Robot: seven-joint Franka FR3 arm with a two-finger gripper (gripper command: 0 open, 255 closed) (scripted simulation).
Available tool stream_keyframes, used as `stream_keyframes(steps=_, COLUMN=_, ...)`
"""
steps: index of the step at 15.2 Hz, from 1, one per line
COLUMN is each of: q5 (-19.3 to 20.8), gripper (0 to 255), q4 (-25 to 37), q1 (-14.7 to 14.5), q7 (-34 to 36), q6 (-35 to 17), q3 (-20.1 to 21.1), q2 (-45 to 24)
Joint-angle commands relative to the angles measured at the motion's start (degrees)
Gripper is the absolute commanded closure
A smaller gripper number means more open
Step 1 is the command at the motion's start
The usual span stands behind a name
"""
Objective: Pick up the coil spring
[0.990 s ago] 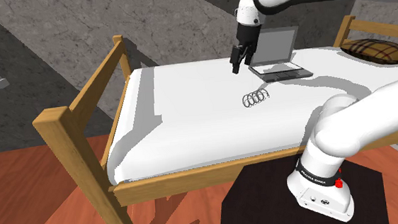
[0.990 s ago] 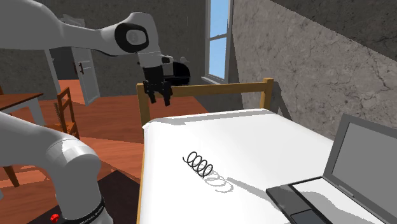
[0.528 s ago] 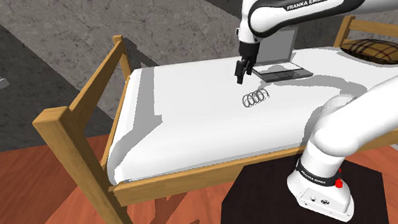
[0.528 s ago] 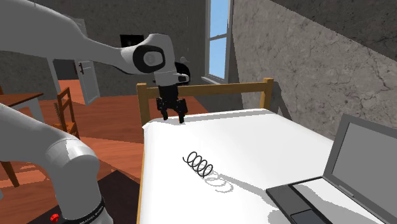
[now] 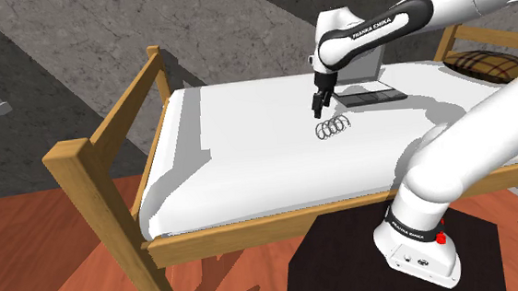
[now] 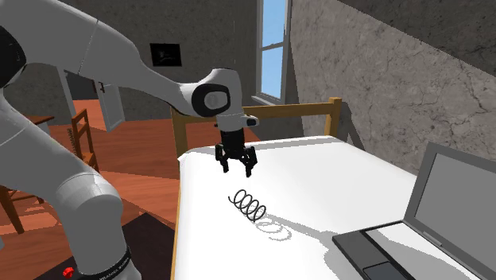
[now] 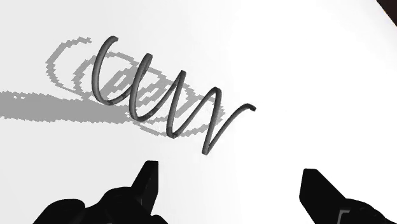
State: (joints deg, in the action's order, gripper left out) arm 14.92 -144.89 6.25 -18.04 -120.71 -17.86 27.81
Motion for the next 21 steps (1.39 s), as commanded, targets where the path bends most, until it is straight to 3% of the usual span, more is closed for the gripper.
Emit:
stream_keyframes(steps=1, q5=1.0, gripper=0, q4=-0.3, q1=0.5, q7=-2.3, q6=-3.3, q3=-1.9, q2=-3.3)
stream_keyframes(steps=3, q5=1.5, gripper=0, q4=0.2, q1=0.8, q7=-4.7, q6=-6.1, q3=-3.8, q2=-6.9)
stream_keyframes(steps=10, q5=1.7, gripper=0, q4=-2.6, q1=0.8, q7=-4.4, q6=-12.4, q3=-4.7, q2=-10.4)
stream_keyframes(steps=13, q5=1.7, gripper=0, q4=-2.9, q1=0.8, q7=-4.4, q6=-13.0, q3=-4.8, q2=-10.7)
stream_keyframes(steps=14, q5=1.7, gripper=255, q4=-2.8, q1=0.8, q7=-4.4, q6=-13.0, q3=-4.8, q2=-10.7)
stream_keyframes(steps=21, q5=1.7, gripper=255, q4=-2.8, q1=0.8, q7=-4.5, q6=-13.0, q3=-4.8, q2=-10.7)
